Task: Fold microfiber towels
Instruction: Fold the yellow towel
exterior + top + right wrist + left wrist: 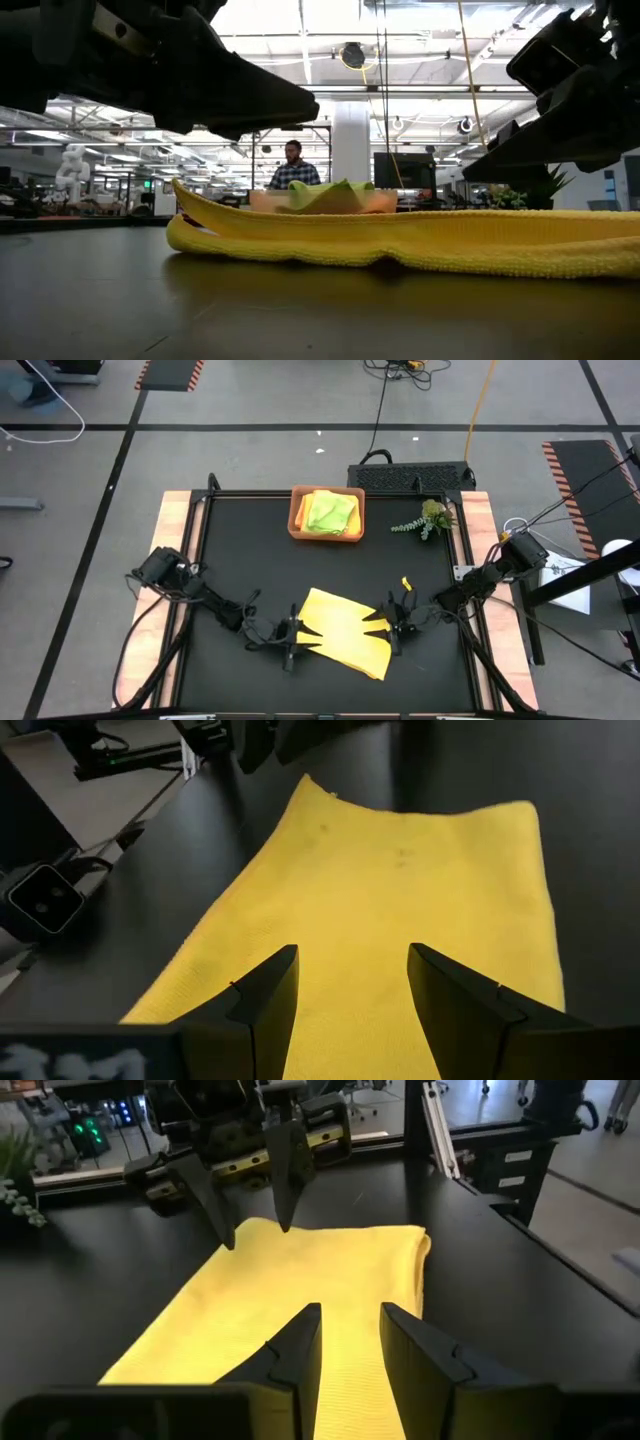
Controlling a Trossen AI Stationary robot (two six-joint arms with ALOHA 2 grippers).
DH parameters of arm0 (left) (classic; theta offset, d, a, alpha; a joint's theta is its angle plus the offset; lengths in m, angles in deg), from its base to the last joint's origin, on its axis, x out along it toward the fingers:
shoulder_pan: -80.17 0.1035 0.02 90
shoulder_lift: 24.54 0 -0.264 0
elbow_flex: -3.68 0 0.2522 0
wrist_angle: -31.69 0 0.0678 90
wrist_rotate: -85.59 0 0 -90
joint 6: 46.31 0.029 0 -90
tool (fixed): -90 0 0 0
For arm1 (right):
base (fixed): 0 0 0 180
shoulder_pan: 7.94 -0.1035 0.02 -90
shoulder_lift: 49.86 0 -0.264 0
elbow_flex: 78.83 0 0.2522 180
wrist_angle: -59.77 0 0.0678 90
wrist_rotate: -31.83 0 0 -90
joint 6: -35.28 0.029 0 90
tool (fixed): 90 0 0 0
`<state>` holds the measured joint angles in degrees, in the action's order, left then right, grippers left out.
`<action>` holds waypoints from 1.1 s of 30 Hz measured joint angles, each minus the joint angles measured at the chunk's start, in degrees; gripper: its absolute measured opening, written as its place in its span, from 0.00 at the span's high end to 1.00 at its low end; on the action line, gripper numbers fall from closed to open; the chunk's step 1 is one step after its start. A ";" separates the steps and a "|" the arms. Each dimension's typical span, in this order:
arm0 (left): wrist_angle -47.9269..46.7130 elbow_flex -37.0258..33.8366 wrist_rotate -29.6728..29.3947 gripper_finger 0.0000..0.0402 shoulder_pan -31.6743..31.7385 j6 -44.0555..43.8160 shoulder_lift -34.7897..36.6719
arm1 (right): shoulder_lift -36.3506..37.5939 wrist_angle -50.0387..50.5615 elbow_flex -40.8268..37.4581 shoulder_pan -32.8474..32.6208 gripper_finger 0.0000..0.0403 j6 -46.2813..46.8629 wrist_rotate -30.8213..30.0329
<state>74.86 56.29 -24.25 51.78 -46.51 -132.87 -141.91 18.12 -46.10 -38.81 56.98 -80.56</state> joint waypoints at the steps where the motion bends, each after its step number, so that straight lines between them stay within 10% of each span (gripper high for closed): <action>1: -0.18 0.00 0.02 0.73 0.09 0.37 0.00 | 0.00 0.20 -0.01 0.00 0.55 0.34 0.00; 33: -5.82 0.00 4.86 0.73 6.34 2.42 0.02 | 6.33 13.45 1.96 1.16 0.55 18.25 -4.70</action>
<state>69.03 56.29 -19.39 58.12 -44.10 -132.85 -135.58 31.57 -44.13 -37.65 75.23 -85.26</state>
